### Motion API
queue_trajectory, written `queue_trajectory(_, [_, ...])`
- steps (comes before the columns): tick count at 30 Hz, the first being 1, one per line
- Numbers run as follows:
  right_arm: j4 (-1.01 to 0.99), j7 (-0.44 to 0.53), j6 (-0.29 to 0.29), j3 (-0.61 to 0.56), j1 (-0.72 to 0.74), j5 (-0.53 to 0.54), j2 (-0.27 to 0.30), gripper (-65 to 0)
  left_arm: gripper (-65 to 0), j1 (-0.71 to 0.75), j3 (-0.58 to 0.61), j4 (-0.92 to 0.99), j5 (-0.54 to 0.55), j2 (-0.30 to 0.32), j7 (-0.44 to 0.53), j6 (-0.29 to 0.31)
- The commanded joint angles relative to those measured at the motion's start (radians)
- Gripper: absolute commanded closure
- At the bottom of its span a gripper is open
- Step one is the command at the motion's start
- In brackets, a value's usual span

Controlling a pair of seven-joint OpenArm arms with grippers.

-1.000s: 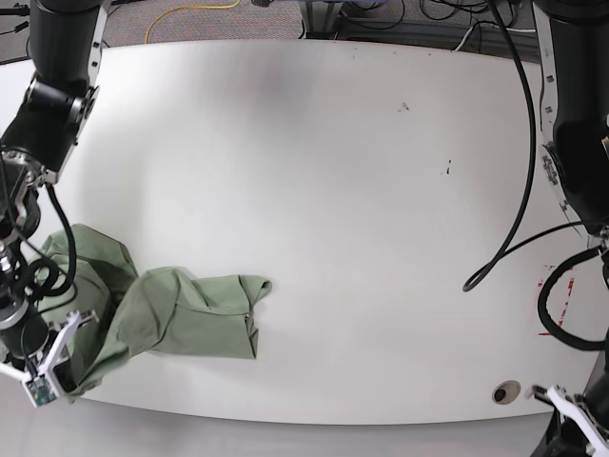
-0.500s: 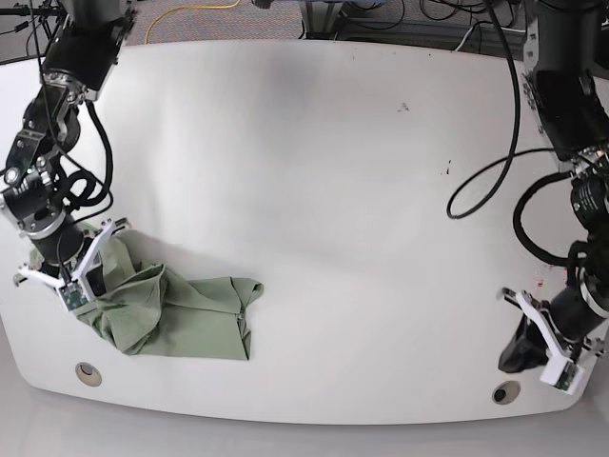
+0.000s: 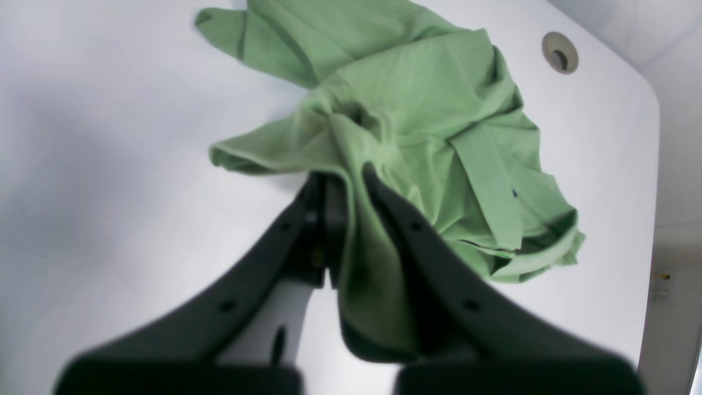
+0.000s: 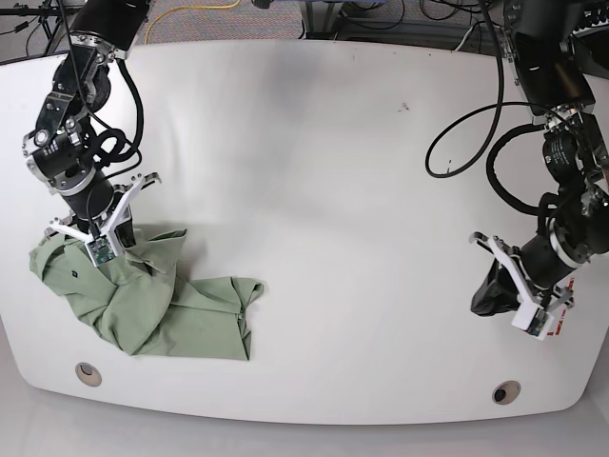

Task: Fold the T-shirt properly
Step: 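Lay the polo down and release it with the left gripper, then drag the polo with the right gripper to spread it out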

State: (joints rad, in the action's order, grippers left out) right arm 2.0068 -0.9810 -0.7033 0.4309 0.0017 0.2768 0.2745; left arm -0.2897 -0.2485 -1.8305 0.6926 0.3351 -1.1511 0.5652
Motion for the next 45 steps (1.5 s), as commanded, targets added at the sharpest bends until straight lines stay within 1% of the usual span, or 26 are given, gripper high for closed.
queue_trajectory(1, [0.015, 0.03, 0.005, 0.006, 0.028, 0.011, 0.004, 0.0, -1.1, -0.001, -0.051, -0.016, -0.001, 0.017, 0.026, -0.003])
queue_trajectory(6, [0.012, 0.03, 0.005, 0.004, 0.037, 0.011, 0.002, 0.0, -1.1, 0.002, -0.079, -0.015, -0.001, 0.022, 0.024, -0.003])
queue_trajectory(12, [0.012, 0.029, 0.005, 0.001, 0.044, 0.011, 0.002, 0.0, -1.1, 0.004, -0.081, -0.015, -0.001, 0.025, 0.024, -0.003])
queue_trajectory(15, [0.012, 0.029, 0.005, -0.031, 0.044, 0.011, 0.001, 0.0, -1.1, 0.02, -0.09, -0.015, -0.001, 0.045, 0.024, -0.003])
queue_trajectory(23, [0.012, 0.029, 0.005, -0.106, 0.047, 0.011, -0.001, 0.0, -1.1, 0.028, -0.173, -0.015, -0.001, 0.049, 0.024, -0.003])
queue_trajectory(25, [0.012, 0.029, 0.005, -0.128, 0.062, 0.011, -0.011, 0.0, -1.1, 0.025, -0.193, -0.011, -0.001, 0.051, 0.024, -0.003])
queue_trajectory(28, [0.01, 0.029, 0.005, -0.166, 0.079, 0.011, -0.042, 0.0, -1.1, 0.025, -0.239, -0.01, -0.003, 0.081, 0.024, -0.003])
queue_trajectory(29, [0.012, 0.029, 0.005, -0.197, 0.085, 0.011, -0.054, 0.0, -1.1, 0.025, -0.263, -0.008, -0.003, 0.098, 0.024, -0.003])
queue_trajectory(37, [0.01, 0.03, 0.005, -0.416, 0.149, 0.005, -0.125, 0.0, -1.1, 0.024, -0.395, -0.013, -0.007, 0.12, 0.024, -0.003])
queue_trajectory(38, [0.01, 0.03, 0.005, -0.441, 0.157, -0.006, -0.14, 0.0, -1.1, 0.024, -0.412, -0.013, -0.007, 0.134, 0.023, -0.003])
queue_trajectory(41, [0.01, 0.03, 0.005, -0.521, 0.172, -0.057, -0.191, 0.0, -1.1, 0.03, -0.435, -0.01, -0.003, 0.172, 0.023, -0.003])
queue_trajectory(42, [0.009, 0.03, 0.005, -0.593, 0.18, -0.098, -0.22, 0.0, -1.1, 0.03, -0.441, -0.008, -0.003, 0.192, 0.023, -0.003])
queue_trajectory(45, [0.001, 0.032, 0.005, -0.732, 0.195, -0.178, -0.269, 0.0, -1.1, 0.03, -0.449, -0.007, -0.003, 0.218, 0.023, -0.003])
